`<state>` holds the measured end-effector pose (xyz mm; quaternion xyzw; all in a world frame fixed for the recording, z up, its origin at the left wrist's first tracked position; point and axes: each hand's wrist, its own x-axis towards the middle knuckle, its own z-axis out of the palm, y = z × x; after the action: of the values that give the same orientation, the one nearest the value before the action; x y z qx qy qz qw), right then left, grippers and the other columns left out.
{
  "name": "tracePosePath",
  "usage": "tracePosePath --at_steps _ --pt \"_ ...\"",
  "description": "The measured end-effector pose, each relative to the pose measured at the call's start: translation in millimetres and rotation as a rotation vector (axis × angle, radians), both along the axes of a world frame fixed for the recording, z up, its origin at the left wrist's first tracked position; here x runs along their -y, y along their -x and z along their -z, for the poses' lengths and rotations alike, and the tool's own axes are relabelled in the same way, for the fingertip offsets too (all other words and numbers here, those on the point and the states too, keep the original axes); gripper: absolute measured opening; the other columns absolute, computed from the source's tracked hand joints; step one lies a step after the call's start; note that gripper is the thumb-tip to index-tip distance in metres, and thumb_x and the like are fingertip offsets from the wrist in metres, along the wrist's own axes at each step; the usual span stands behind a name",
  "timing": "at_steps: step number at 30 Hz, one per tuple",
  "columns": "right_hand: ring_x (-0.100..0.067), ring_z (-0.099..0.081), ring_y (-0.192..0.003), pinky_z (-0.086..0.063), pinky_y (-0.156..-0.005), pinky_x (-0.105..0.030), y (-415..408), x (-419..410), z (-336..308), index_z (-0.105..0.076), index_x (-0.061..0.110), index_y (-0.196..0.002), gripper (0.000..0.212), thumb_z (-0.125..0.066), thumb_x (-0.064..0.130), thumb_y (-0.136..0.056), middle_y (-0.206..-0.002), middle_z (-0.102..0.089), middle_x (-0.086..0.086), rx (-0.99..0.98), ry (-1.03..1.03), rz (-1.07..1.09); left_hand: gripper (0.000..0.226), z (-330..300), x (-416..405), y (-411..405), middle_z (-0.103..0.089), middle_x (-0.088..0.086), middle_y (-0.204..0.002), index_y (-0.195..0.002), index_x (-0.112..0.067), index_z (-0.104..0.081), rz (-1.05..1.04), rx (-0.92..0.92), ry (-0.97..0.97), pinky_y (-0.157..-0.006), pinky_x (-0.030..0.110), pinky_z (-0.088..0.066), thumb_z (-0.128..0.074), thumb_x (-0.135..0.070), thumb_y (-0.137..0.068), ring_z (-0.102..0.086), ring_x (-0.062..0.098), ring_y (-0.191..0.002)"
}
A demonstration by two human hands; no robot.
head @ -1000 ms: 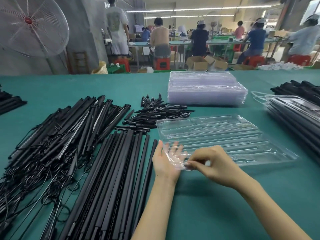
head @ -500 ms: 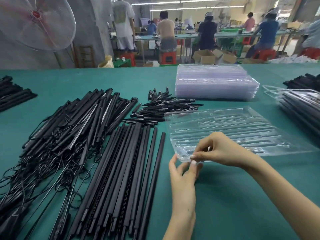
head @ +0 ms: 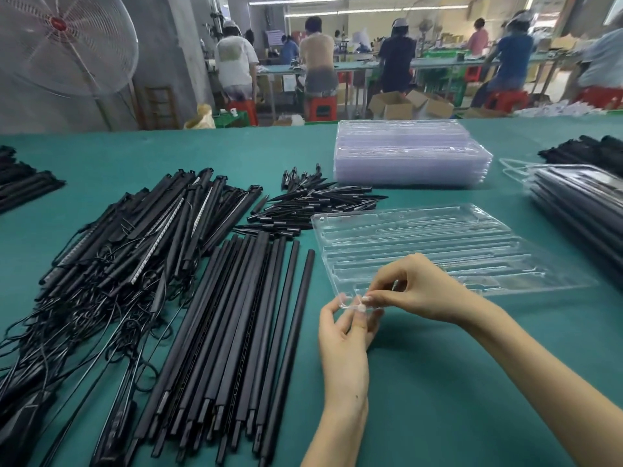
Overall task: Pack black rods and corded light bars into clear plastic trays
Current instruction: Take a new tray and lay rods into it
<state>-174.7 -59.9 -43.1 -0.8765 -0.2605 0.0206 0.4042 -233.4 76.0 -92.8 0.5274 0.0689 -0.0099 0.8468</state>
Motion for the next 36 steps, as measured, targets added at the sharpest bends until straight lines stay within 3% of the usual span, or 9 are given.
tracePosePath --at_steps 3,7,11,15,20,23,28,31,36 --pt "-0.008 -0.066 -0.07 -0.049 -0.063 -0.018 3.4 3.8 -2.8 -0.077 0.016 -0.08 0.018 -0.071 0.033 -0.08 -0.074 -0.073 0.003 0.002 0.0 -0.047 0.021 0.5 0.5 0.0 -0.069 0.011 -0.111 -0.119 -0.012 -0.046 -0.004 0.005 -0.013 -0.09 0.027 -0.053 -0.048 -0.011 -0.098 -0.07 0.018 -0.096" --pt "-0.011 -0.066 -0.072 -0.048 -0.063 -0.021 0.8 6.7 -5.0 -0.078 0.014 -0.082 0.011 -0.075 0.025 -0.081 -0.077 -0.073 0.001 0.015 0.051 -0.078 0.02 2.5 1.7 -0.4 -0.069 0.012 -0.112 -0.118 -0.014 -0.047 -0.008 0.01 -0.042 -0.091 0.027 -0.053 -0.048 -0.011 -0.098 -0.069 0.019 -0.099" --pt "-0.017 -0.064 -0.073 -0.044 -0.062 -0.017 -7.2 6.6 -8.9 -0.077 0.013 -0.081 0.011 -0.075 0.024 -0.081 -0.077 -0.072 -0.004 -0.075 0.084 -0.089 0.02 4.7 2.0 -0.4 -0.068 0.011 -0.114 -0.118 -0.015 -0.047 -0.009 -0.006 -0.071 -0.098 0.035 -0.049 -0.048 -0.012 -0.098 -0.069 0.018 -0.1" --pt "-0.013 -0.063 -0.069 -0.044 -0.063 -0.017 -11.7 4.8 -14.0 -0.076 0.016 -0.078 0.011 -0.075 0.027 -0.082 -0.075 -0.072 -0.002 -0.12 0.142 -0.111 0.02 5.4 2.3 -1.3 -0.067 0.012 -0.117 -0.118 -0.015 -0.047 -0.013 -0.012 -0.062 -0.099 0.036 -0.048 -0.049 -0.013 -0.098 -0.067 0.019 -0.103" --pt "-0.006 -0.063 -0.07 -0.046 -0.064 -0.016 -8.3 1.9 -16.0 -0.078 0.014 -0.086 0.013 -0.072 0.025 -0.084 -0.078 -0.073 0.002 0.003 0.223 -0.121 0.022 3.8 1.2 -1.2 -0.069 0.01 -0.113 -0.119 -0.013 -0.046 -0.009 0.007 -0.001 -0.094 0.03 -0.052 -0.048 -0.015 -0.097 -0.07 0.018 -0.095" --pt "-0.006 -0.062 -0.069 -0.05 -0.067 -0.023 0.2 1.5 -15.2 -0.077 0.014 -0.091 0.014 -0.068 0.024 -0.088 -0.08 -0.072 0.004 0.159 0.301 -0.123 0.022 2.7 0.3 -1.0 -0.072 0.007 -0.106 -0.119 -0.013 -0.048 -0.015 0.016 0.034 -0.093 0.029 -0.052 -0.048 -0.016 -0.097 -0.071 0.017 -0.09" --pt "-0.013 -0.06 -0.069 -0.047 -0.068 -0.033 6.7 -1.1 -17.4 -0.076 0.015 -0.093 0.019 -0.061 0.026 -0.093 -0.08 -0.07 0.003 0.259 0.426 -0.133 0.015 1.2 -1.0 0.6 -0.073 0.003 -0.097 -0.112 -0.013 -0.051 -0.024 0.014 0.053 -0.083 0.022 -0.055 -0.048 -0.015 -0.098 -0.071 0.019 -0.09" --pt "-0.014 -0.06 -0.07 -0.046 -0.069 -0.033 6.8 -3.8 -18.6 -0.074 0.014 -0.093 0.02 -0.058 0.026 -0.094 -0.081 -0.07 0.003 0.271 0.482 -0.136 0.014 0.0 -0.8 0.9 -0.07 0.007 -0.105 -0.112 -0.014 -0.051 -0.033 0.011 0.025 -0.083 0.021 -0.055 -0.045 -0.015 -0.099 -0.071 0.018 -0.09" --pt "-0.014 -0.06 -0.07 -0.047 -0.069 -0.035 6.4 -5.2 -17.2 -0.073 0.014 -0.09 0.022 -0.055 0.026 -0.095 -0.079 -0.07 0.003 0.225 0.49 -0.127 0.014 1.4 -0.2 2.6 -0.071 0.004 -0.1 -0.113 -0.014 -0.05 -0.022 0.013 -0.026 -0.087 0.023 -0.054 -0.042 -0.014 -0.101 -0.071 0.015 -0.091"
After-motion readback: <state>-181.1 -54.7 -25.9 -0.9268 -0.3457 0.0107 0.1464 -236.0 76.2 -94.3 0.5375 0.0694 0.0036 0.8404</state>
